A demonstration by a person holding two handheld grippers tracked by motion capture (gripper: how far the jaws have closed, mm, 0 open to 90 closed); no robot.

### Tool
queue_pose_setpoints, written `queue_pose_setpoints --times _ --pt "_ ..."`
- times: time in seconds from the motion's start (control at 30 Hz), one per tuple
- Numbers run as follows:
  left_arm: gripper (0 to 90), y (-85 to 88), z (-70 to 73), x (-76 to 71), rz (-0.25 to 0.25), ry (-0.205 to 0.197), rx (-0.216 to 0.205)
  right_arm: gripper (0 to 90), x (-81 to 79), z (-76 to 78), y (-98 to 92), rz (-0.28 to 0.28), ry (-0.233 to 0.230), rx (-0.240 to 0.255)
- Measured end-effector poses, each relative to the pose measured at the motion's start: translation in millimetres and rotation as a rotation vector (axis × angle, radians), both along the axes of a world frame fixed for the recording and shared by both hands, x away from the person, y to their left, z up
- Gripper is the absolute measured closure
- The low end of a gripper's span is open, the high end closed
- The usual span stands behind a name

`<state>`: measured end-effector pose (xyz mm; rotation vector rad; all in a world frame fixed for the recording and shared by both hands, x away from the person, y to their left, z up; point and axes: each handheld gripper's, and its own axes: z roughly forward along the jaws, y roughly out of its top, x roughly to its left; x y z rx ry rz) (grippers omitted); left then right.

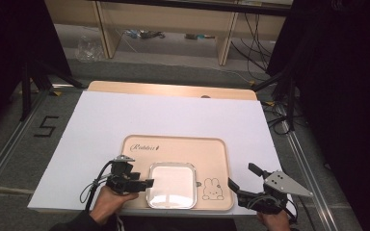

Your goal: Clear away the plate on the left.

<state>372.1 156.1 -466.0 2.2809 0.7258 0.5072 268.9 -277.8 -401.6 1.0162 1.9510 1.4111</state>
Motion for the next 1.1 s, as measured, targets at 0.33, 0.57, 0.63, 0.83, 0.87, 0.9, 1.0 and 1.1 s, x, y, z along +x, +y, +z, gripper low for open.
queue_pose_setpoints --times 0.33,0.57,0.63,0.83,0.87,0.9,1.0,1.1 --pt "14.6 12.2 11.8 -0.2 0.109 -0.134 0.067 15.2 -0.1 0.1 -0.1 0.000 -0.001 0.000" --pt "14.6 17.1 17.0 -3.4 0.082 -0.121 0.022 15.2 -0.3 0.1 -0.1 0.001 -0.002 0.001" --pt "14.6 17.7 18.2 -4.4 0.073 -0.114 0.010 15.2 -0.3 0.1 -0.1 0.001 -0.002 0.001" --pt "14.6 -7.6 11.7 -37.2 0.386 0.259 -0.396 15.2 -0.3 0.1 -0.1 0.001 -0.002 0.001" --pt "14.6 24.3 22.0 -5.9 0.085 -0.150 -0.006 15.2 -0.1 -0.2 0.3 0.002 -0.007 0.007" --pt "14.6 -5.3 12.8 -37.2 0.379 0.242 -0.414 15.2 -0.4 0.1 0.4 0.004 -0.001 0.012" --pt "14.5 -0.6 14.1 -36.6 0.364 0.219 -0.386 15.2 -0.5 0.1 0.4 0.004 0.000 0.012" --pt "14.6 4.2 16.4 -37.4 0.371 0.212 -0.393 15.2 -0.3 0.1 -0.1 0.001 -0.002 0.001"
